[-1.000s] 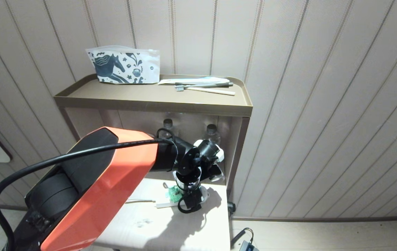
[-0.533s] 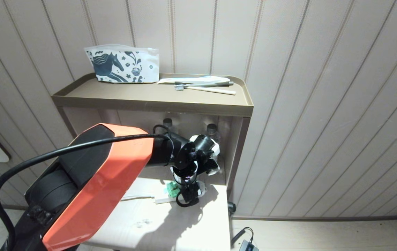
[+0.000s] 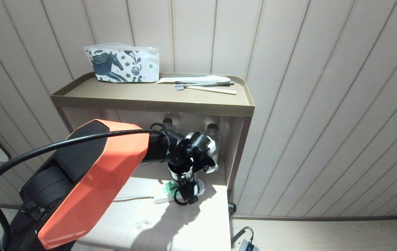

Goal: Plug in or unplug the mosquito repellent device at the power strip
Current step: Insert the plug into the socket

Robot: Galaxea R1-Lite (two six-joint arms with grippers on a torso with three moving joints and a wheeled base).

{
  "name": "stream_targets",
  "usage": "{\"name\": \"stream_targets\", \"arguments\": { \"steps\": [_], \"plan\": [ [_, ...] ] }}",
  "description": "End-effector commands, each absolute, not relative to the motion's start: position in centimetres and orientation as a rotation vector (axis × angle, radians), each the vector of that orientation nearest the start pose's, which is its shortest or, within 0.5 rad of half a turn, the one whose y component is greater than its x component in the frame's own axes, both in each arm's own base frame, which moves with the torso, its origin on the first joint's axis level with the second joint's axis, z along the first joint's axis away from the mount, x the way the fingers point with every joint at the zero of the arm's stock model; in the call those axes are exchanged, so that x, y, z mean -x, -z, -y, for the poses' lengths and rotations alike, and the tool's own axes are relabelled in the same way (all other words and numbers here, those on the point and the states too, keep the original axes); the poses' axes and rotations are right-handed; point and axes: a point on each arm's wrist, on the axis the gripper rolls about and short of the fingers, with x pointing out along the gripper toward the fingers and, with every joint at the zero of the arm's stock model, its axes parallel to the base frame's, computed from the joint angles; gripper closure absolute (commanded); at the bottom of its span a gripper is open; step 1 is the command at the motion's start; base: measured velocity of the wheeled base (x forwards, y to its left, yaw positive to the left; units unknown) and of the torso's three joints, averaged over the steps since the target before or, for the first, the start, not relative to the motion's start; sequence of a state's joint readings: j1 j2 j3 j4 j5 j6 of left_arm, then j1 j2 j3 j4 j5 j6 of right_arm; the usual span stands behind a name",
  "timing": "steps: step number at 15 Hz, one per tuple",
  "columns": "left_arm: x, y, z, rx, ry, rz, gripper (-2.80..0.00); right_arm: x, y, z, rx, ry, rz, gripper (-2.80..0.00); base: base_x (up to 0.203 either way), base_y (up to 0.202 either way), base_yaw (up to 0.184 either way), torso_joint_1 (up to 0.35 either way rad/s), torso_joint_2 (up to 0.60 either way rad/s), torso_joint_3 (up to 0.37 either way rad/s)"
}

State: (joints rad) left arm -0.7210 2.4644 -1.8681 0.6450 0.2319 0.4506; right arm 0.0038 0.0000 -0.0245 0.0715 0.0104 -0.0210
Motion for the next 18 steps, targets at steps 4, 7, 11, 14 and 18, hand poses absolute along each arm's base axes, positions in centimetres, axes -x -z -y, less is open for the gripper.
{"name": "stream_targets", "arguments": {
  "steps": [4, 7, 11, 14, 18],
  "plan": [
    [-34.3, -7.7, 29.5, -0.946, 0.679, -0.966, -2.8, 2.5, -7.5, 0.0, 0.021, -0.016, -0.047, 0.0, 0.0, 0.0, 0.0, 0.0, 0.0, 0.0],
    [-34.6, -8.1, 29.8, -0.933, 0.666, -0.92, -2.8, 2.5, -7.5, 0.0, 0.021, -0.016, -0.047, 0.0, 0.0, 0.0, 0.0, 0.0, 0.0, 0.0],
    [-34.6, -8.3, 29.8, -0.925, 0.643, -0.903, -2.8, 2.5, -7.5, 0.0, 0.021, -0.016, -0.047, 0.0, 0.0, 0.0, 0.0, 0.0, 0.0, 0.0],
    [-34.6, -8.5, 29.7, -0.923, 0.644, -0.9, -2.8, 2.5, -7.5, 0.0, 0.021, -0.016, -0.047, 0.0, 0.0, 0.0, 0.0, 0.0, 0.0, 0.0],
    [-34.5, -8.1, 29.8, -0.923, 0.657, -0.909, -2.8, 2.5, -7.5, 0.0, 0.021, -0.016, -0.047, 0.0, 0.0, 0.0, 0.0, 0.0, 0.0, 0.0]
  ]
}}
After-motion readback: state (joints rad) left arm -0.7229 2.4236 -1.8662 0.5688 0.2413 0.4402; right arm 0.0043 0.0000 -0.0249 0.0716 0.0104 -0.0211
